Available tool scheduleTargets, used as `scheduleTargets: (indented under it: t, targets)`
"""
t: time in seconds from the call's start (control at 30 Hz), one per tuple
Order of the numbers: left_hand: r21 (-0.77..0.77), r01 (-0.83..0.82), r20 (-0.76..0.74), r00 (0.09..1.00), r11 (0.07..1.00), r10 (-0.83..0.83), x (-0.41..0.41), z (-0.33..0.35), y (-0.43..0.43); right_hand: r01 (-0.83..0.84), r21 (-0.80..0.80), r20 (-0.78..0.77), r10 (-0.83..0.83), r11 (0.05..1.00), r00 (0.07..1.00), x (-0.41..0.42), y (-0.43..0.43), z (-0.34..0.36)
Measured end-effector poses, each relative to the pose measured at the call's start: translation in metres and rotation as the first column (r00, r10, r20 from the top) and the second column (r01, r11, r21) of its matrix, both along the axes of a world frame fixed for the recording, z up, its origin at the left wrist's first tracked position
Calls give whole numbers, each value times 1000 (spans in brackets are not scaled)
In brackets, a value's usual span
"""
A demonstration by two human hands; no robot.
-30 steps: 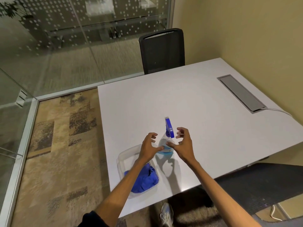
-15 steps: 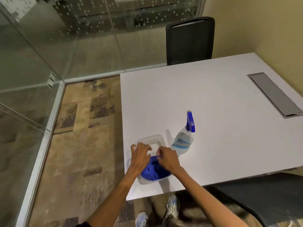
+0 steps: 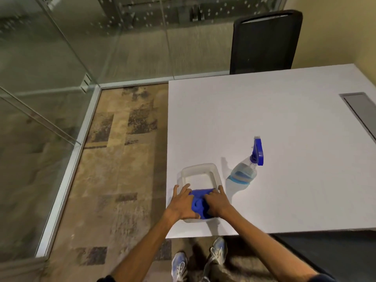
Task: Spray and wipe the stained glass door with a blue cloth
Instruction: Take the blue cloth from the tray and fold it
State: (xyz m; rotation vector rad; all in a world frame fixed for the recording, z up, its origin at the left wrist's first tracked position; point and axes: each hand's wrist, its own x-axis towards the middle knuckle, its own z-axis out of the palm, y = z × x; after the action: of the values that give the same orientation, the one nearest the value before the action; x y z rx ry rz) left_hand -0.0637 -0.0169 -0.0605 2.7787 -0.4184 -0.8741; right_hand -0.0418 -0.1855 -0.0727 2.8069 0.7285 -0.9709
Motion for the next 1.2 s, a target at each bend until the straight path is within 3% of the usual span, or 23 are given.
scheduleTargets:
  t: [0.13, 0.2, 0.3, 0.4, 0.5, 0.67, 0.8, 0.97, 1.1, 1.2]
  targets:
    - [-123, -92, 52, 994, 988, 99, -1, 3, 5, 63, 77, 18, -65, 995, 998, 4, -3, 16]
    - [-259, -197, 41, 976, 946, 214, -1, 3, 8, 144, 141, -23, -143, 979, 990, 8, -5, 23]
    - [-459, -367, -27, 916, 809, 400, 0, 9, 12, 312, 264, -111, -293, 913, 950, 18, -13, 39]
    - [-628, -482, -129, 839, 611, 529, 6, 23, 18, 451, 358, -223, -394, 818, 892, 30, -21, 55]
    - [-714, -508, -181, 798, 481, 574, 15, 51, 22, 512, 433, -317, -407, 742, 857, 45, -27, 70]
    - [-789, -534, -217, 705, 303, 675, 35, 86, 29, 525, 578, -347, -394, 625, 851, 67, -25, 103]
    - [-766, -627, -378, 617, 141, 690, 47, 105, 45, 562, 643, -399, -399, 520, 825, 82, -20, 128]
    - [-703, -707, -486, 552, 72, 677, 47, 122, 61, 550, 672, -410, -368, 496, 834, 97, -6, 143]
    - [-451, -892, -551, 308, 33, 776, 45, 134, 65, 460, 723, -357, -292, 516, 888, 91, 12, 141]
    - [-313, -950, -616, 201, -3, 762, 40, 135, 73, 397, 771, -325, -228, 498, 918, 83, 27, 137]
